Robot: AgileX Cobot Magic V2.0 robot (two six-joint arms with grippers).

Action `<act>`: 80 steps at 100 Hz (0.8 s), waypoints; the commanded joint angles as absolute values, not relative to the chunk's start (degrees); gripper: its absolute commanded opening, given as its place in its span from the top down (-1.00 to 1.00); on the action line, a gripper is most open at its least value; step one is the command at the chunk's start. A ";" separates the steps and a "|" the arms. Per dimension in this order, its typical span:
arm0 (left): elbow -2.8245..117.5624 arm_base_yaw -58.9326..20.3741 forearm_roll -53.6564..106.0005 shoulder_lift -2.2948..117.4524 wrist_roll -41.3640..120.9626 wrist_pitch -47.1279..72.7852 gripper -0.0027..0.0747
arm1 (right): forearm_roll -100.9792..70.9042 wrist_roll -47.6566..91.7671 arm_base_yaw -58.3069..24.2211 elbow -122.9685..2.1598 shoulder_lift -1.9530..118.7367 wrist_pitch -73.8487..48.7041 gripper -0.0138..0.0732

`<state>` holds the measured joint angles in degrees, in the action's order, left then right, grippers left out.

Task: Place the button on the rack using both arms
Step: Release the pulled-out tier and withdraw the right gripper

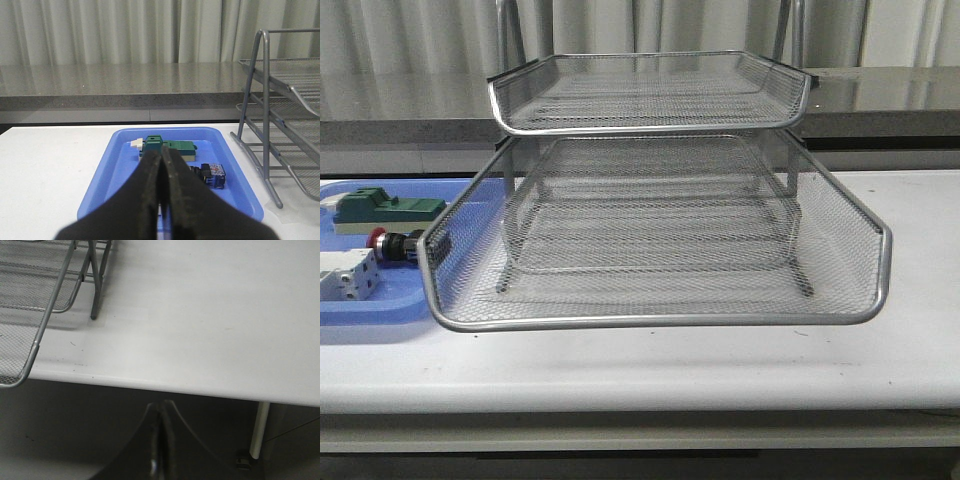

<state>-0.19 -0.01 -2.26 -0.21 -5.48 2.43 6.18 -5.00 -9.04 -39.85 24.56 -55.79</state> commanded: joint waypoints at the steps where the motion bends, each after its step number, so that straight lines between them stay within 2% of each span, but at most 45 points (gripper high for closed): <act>1: -2.18 -0.33 -1.72 -2.06 -6.12 -2.37 0.98 | 7.47 -4.94 -8.81 -41.77 24.79 -52.24 0.85; 53: -1.29 -0.33 0.63 -2.06 -6.12 -3.15 0.98 | 7.47 -4.94 -8.81 -41.77 24.79 -53.08 0.85; 70: 4.26 -0.33 5.01 0.04 -6.12 -1.19 0.98 | 7.47 -4.94 -8.81 -41.72 24.79 -53.20 0.85; 80: 10.17 -0.33 5.01 4.28 -6.12 3.97 0.98 | 7.47 -4.94 -8.81 -41.72 24.79 -53.20 0.85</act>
